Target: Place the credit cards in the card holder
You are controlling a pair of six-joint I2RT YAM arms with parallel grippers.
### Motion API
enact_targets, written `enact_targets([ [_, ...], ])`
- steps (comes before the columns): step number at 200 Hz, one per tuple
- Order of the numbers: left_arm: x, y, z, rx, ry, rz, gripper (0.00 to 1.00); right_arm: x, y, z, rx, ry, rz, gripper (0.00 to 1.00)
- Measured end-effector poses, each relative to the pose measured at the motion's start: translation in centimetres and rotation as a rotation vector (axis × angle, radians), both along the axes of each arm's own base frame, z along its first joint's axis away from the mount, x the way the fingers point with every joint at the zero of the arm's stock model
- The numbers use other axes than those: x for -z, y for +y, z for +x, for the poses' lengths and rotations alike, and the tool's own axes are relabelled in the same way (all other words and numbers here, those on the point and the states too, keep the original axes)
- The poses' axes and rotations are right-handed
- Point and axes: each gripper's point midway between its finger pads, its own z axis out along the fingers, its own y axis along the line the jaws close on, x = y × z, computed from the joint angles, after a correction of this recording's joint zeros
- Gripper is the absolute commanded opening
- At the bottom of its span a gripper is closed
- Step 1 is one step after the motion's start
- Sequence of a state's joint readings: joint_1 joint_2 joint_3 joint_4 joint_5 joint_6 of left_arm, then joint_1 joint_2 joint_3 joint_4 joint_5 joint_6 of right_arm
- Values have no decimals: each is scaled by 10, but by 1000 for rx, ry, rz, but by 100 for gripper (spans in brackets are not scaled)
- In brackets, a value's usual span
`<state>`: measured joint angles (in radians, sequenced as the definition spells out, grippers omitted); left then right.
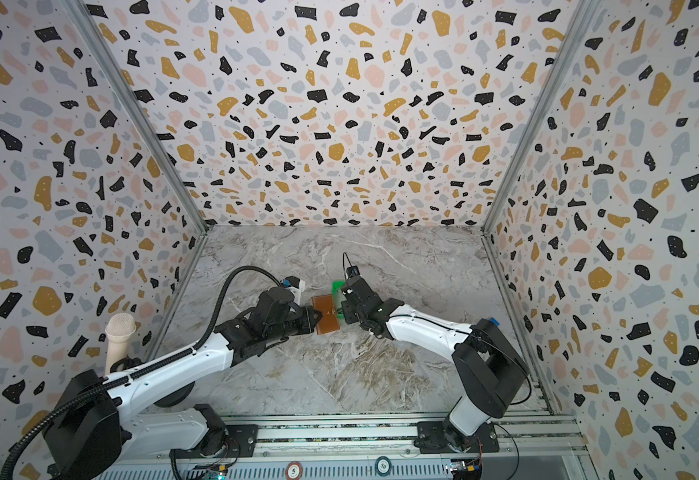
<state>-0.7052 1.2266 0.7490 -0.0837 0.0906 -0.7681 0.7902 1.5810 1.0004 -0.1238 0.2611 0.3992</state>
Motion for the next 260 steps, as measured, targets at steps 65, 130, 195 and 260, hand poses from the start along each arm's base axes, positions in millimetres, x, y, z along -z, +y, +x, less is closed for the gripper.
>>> enact_targets([
  [65,-23,-2,-4,63,-36,-73,0,-81,-33,-15,-104,-71,352,69],
  [130,-39,-12,-8,118,-67,-132,0,-92,44,-67,-400,10,479,75],
  [195,-36,-9,-12,118,-65,-138,0,-56,37,-55,-284,74,399,44],
  [260,-29,-10,-16,129,-46,-151,0,-54,32,-50,-244,68,387,10],
])
